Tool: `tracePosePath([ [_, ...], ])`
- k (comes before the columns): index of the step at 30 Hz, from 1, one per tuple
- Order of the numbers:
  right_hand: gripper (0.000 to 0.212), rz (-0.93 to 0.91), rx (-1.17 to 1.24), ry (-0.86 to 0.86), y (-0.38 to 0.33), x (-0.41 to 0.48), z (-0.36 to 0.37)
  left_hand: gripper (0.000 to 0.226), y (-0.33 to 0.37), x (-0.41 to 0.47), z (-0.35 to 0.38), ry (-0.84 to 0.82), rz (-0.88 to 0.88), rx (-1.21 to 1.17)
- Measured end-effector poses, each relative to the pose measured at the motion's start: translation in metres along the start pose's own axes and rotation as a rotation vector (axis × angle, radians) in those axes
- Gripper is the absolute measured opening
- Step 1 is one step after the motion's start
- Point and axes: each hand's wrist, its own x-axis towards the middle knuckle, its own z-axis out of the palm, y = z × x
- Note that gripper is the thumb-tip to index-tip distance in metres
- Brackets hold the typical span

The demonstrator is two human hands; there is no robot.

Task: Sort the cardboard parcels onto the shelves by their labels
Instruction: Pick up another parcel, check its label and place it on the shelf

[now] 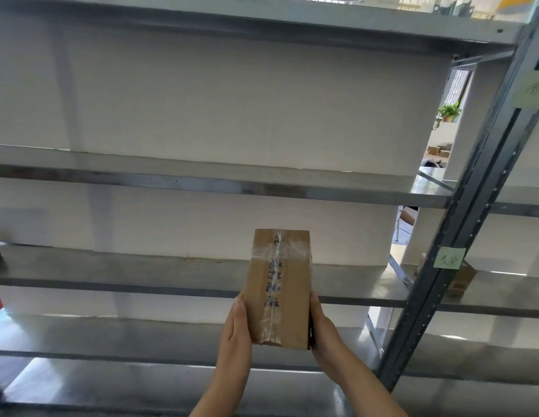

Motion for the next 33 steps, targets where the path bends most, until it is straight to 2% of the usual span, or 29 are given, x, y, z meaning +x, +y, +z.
tracePosePath([
  [5, 0.059, -0.003, -0.039, 0.045, 0.0, 0.004, 0.006, 0.038, -0.013, 0.007, -0.003, 0.044, -0.084, -0.056],
  [11, 0.042, 0.026, -0.018, 0.029, -0.01, -0.004, 0.005, 0.025, -0.015, 0.014, 0.002, 0.006, -0.186, -0.168],
  [15, 0.04, -0.01, -0.051, 0.044, -0.013, -0.01, 0.004, 0.024, -0.018, 0.018, 0.004, -0.021, -0.187, -0.155],
  [18, 0.04, -0.041, -0.088, 0.043, -0.018, -0.014, 0.004, 0.027, -0.02, 0.021, 0.002, -0.013, -0.165, -0.151],
  [21, 0.05, -0.096, -0.059, 0.022, -0.011, -0.01, -0.001, 0.036, -0.019, 0.021, 0.003, -0.039, -0.142, -0.137],
  [24, 0.053, -0.082, -0.068, 0.01, -0.012, -0.011, 0.001, 0.037, -0.02, 0.026, 0.003, -0.032, -0.097, -0.123],
  [28, 0.052, -0.079, -0.103, -0.004, -0.023, -0.017, 0.006, 0.06, -0.029, 0.03, 0.001, -0.041, -0.095, -0.072],
  [33, 0.05, -0.15, -0.115, 0.015, -0.03, -0.017, 0.004, 0.056, -0.028, 0.028, -0.003, -0.057, -0.062, 0.02],
])
